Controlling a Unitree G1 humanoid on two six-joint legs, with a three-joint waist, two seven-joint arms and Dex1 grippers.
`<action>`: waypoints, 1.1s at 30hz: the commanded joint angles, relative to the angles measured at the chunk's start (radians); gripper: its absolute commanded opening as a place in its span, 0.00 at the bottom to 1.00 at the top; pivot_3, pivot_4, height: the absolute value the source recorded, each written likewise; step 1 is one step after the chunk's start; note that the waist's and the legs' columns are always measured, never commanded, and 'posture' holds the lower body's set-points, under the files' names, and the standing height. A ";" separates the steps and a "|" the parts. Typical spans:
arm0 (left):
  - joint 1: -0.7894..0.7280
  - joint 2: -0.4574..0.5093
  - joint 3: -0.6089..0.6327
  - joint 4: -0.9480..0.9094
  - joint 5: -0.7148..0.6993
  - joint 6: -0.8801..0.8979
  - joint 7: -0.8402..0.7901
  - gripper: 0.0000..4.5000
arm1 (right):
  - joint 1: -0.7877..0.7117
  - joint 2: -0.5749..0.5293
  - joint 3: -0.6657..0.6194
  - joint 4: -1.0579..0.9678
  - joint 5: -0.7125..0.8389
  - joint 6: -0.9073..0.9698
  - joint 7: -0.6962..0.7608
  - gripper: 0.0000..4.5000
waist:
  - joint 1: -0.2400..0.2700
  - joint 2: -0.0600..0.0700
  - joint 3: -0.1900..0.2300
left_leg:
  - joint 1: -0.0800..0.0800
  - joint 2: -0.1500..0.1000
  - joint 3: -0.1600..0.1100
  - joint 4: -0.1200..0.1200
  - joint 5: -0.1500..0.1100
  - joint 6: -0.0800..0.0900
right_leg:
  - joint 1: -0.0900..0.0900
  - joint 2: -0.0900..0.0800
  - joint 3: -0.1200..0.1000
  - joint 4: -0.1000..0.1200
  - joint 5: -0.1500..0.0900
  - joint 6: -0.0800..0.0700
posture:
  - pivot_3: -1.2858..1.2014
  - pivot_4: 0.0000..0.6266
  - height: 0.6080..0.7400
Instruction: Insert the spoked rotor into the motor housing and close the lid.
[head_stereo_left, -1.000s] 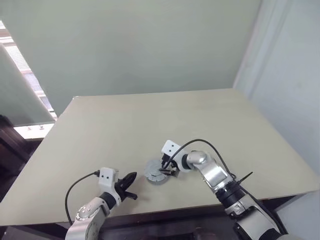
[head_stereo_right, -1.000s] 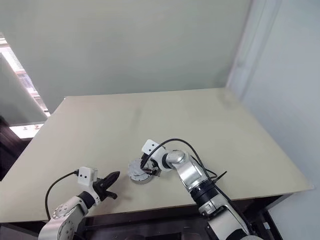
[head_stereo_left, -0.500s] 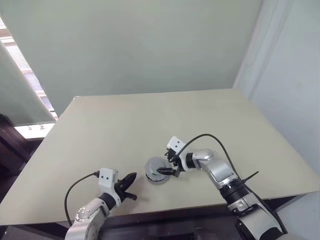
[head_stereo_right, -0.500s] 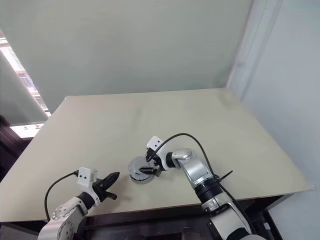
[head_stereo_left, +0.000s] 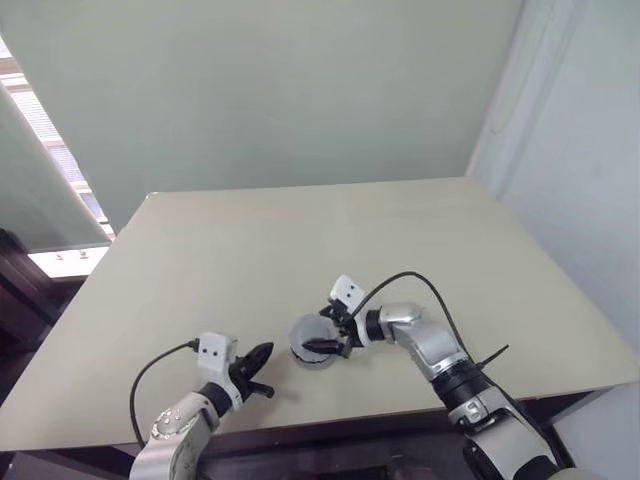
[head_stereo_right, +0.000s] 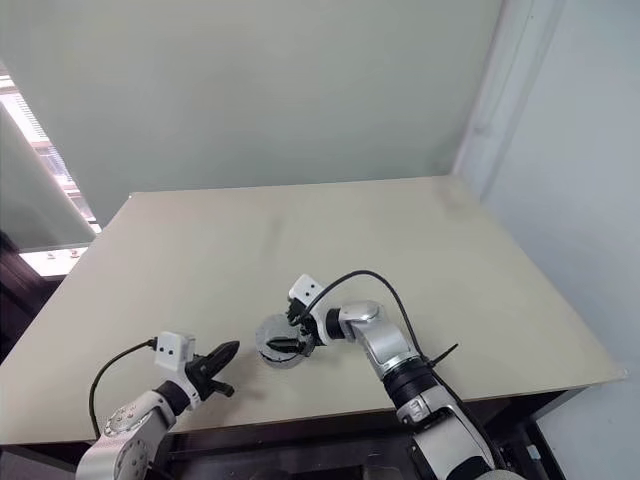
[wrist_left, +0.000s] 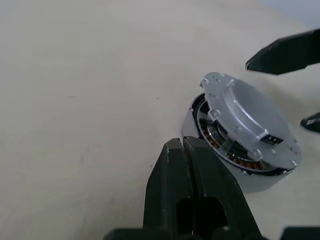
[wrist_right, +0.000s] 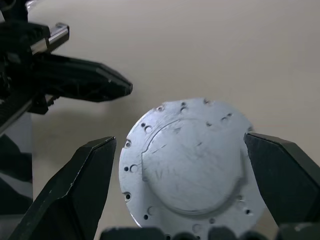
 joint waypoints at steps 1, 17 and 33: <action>-0.003 0.015 0.017 -0.047 -0.008 -0.009 -0.005 0.00 | -0.025 0.012 -0.001 0.032 -0.007 -0.055 -0.009 1.00 | 0.000 0.000 0.000 | 0.000 0.000 0.000 0.000 0.000 0.000 | 0.000 0.000 0.000 0.000 0.000 0.000 | 0.52 0.00 1.00; 0.001 0.024 0.023 -0.055 -0.011 -0.003 -0.003 0.00 | -0.037 0.027 0.007 0.121 -0.052 -0.150 -0.024 0.72 | 0.000 0.000 0.000 | 0.000 0.000 0.000 0.000 0.000 0.000 | 0.000 0.000 0.000 0.000 0.000 0.000 | 0.52 0.00 1.00; -0.002 0.019 0.011 -0.052 -0.009 0.002 -0.006 0.00 | -0.044 0.020 0.082 0.056 -0.144 -0.008 -0.058 0.72 | 0.000 0.000 0.000 | 0.000 0.000 0.000 0.000 0.000 0.000 | 0.000 0.000 0.000 0.000 0.000 0.000 | 0.52 0.00 1.00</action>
